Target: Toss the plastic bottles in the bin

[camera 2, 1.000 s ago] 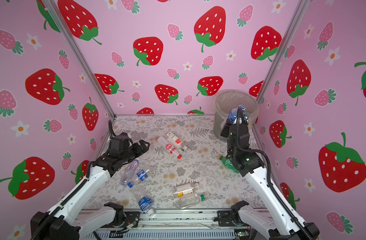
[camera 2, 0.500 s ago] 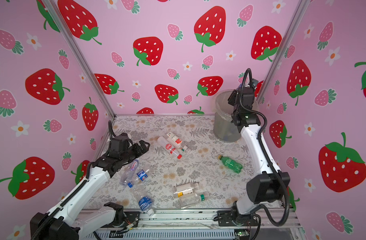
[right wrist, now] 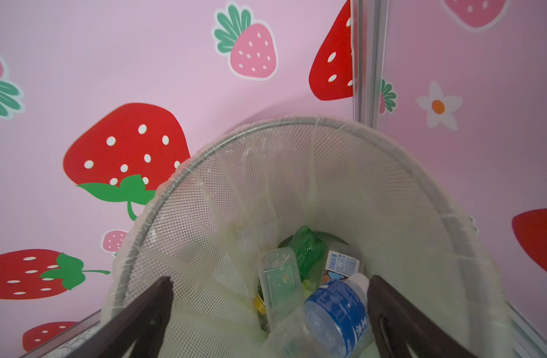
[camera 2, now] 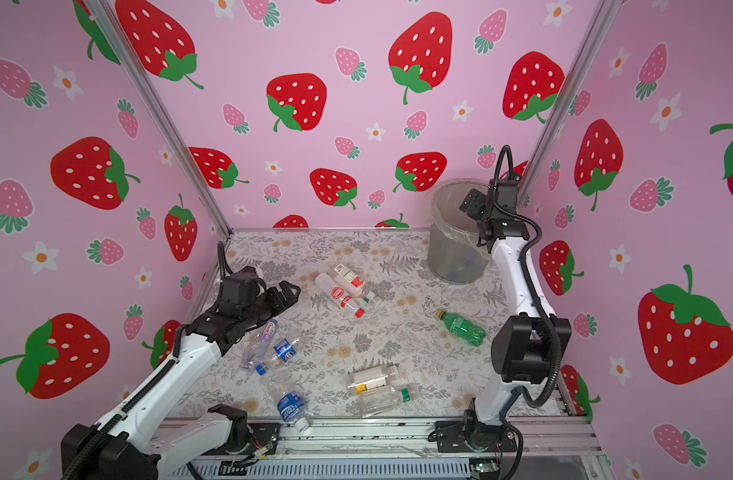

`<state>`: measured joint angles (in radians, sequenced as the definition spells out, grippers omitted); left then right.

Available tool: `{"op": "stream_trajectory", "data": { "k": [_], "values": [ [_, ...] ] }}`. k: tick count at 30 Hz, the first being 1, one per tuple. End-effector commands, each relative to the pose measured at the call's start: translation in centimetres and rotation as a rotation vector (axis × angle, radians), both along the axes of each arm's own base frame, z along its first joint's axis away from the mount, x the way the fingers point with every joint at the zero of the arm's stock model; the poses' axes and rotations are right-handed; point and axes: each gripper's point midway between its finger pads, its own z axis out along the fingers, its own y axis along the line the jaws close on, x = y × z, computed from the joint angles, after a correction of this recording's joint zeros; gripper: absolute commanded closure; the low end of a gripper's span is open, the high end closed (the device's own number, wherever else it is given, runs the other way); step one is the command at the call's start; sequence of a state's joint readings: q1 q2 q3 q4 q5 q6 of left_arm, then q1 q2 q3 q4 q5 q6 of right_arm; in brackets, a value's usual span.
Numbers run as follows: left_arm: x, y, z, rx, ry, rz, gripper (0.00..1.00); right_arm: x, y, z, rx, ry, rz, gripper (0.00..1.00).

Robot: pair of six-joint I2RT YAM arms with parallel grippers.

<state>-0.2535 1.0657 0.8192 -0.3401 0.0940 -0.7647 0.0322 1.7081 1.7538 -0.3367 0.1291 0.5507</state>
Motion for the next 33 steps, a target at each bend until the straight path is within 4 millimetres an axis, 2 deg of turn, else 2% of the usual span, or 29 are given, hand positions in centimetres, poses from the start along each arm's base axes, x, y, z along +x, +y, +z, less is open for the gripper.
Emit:
{"op": "stream_trajectory", "data": {
  "k": [1, 5, 11, 14, 17, 25, 28, 33],
  "values": [
    [0.2, -0.1, -0.1, 0.005, -0.001, -0.002, 0.00, -1.6, -1.2, 4.5, 0.000, -0.118, -0.001, 0.01],
    [0.1, -0.1, -0.5, 0.006, 0.005, -0.001, 0.00, -3.1, -3.0, 5.0, -0.023, -0.103, -0.058, 0.00],
    [0.1, -0.2, -0.8, 0.000, 0.005, 0.000, 0.00, -4.8, -7.9, 1.3, 0.019, -0.003, -0.178, 0.04],
    [0.2, -0.3, -1.0, 0.002, 0.010, -0.008, 0.00, -4.4, -9.5, -0.9, 0.080, 0.011, -0.183, 0.04],
    [0.2, -0.3, -1.1, 0.002, 0.014, -0.013, 0.01, -3.4, -10.5, -2.1, 0.105, 0.013, -0.190, 0.03],
    [-0.1, 0.0, -1.3, 0.020, 0.014, -0.005, 0.01, -0.5, -11.6, -4.3, 0.142, 0.051, -0.180, 0.08],
    [0.0, 0.1, -1.4, 0.024, 0.016, -0.001, 0.01, 0.8, -11.4, -5.2, 0.161, 0.072, -0.160, 0.13],
    [0.1, 0.1, -1.6, 0.026, 0.020, -0.002, 0.01, 1.7, -10.8, -5.6, 0.190, 0.076, -0.130, 0.34]
  ]
}}
